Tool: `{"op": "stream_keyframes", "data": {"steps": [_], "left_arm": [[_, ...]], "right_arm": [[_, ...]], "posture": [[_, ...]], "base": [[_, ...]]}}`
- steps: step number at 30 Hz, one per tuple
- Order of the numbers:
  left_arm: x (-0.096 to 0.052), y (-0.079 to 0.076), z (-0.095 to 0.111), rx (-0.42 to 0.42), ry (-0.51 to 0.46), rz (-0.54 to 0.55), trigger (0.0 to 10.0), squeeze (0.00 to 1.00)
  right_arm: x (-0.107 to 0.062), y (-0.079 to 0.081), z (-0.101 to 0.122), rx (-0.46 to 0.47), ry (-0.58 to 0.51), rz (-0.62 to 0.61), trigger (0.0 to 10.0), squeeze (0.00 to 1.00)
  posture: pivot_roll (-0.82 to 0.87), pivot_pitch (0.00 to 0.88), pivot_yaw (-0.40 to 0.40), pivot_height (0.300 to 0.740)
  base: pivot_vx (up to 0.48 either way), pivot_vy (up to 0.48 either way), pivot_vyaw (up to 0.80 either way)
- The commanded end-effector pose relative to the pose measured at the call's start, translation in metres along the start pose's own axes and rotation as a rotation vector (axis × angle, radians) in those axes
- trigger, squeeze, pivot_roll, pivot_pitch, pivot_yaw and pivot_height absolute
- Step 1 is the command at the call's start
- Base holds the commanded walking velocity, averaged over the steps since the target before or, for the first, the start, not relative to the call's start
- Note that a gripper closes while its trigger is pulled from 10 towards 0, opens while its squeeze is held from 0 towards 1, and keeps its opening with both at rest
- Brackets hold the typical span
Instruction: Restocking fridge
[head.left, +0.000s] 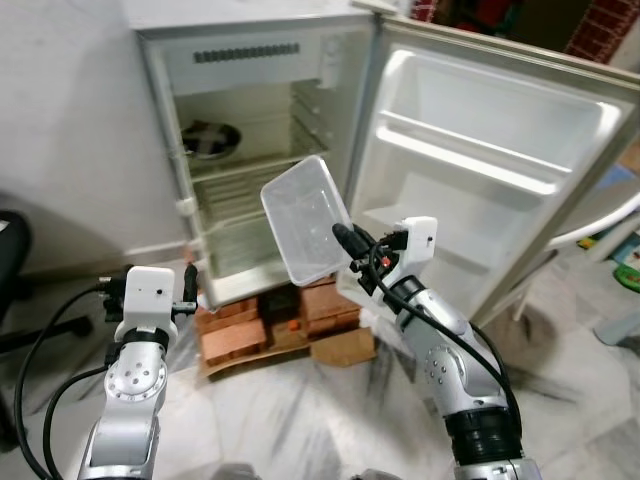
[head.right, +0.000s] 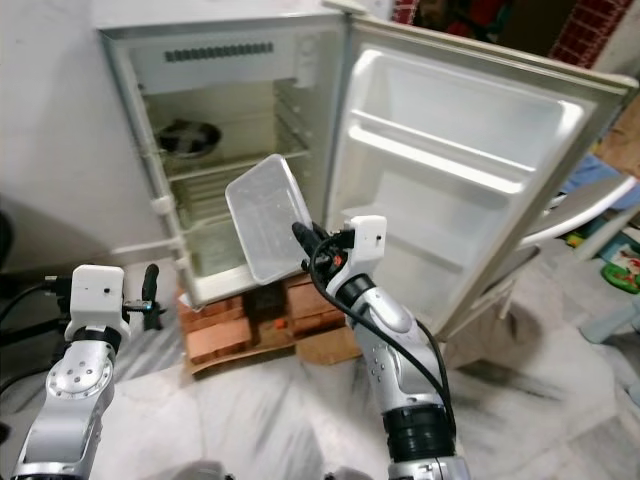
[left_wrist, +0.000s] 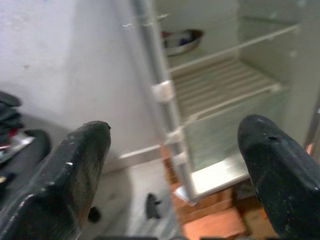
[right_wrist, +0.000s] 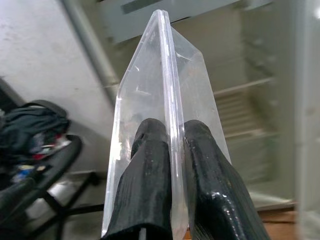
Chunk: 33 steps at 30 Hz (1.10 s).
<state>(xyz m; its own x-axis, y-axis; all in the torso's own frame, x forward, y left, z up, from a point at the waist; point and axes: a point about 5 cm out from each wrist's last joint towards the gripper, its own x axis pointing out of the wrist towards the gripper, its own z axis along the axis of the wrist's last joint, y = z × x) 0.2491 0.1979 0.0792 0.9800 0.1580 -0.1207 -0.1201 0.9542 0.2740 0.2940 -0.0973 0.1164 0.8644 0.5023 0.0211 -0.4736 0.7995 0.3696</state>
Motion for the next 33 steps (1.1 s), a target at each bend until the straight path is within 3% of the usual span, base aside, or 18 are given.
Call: {"op": "stream_keyframes", "data": {"steps": [1,8,16,33], "left_arm": [[-0.0009,-0.0042,0.0001,-0.006,0.002,-0.017,10.0,0.00],[-0.0001,-0.0041,-0.0006,-0.007,0.004,-0.015,10.0,0.00],[-0.0011,-0.0041,-0.0014,-0.024,0.015,-0.003,10.0,0.00],[-0.0088,-0.0027,-0.0044,-0.042,0.020,-0.030,10.0,0.00]], "right_arm": [[0.0003,-0.0026,0.0037,-0.017,-0.010,-0.003,10.0,0.00],[0.0011,-0.0025,0.0028,-0.011,-0.009,-0.003,10.0,0.00],[0.0019,-0.0043,0.0030,-0.006,-0.011,-0.013,10.0,0.00],[-0.0074,-0.0113,-0.0055,-0.002,0.022,-0.057,10.0,0.00]], "posture": [[0.15,0.000,-0.066,0.740],[0.15,0.000,-0.067,0.740],[0.15,0.000,-0.067,0.740],[0.15,0.002,-0.068,0.740]], "base": [[0.454,0.000,0.79],[0.445,0.000,0.72],[0.419,0.000,0.00],[0.062,0.048,0.00]]}}
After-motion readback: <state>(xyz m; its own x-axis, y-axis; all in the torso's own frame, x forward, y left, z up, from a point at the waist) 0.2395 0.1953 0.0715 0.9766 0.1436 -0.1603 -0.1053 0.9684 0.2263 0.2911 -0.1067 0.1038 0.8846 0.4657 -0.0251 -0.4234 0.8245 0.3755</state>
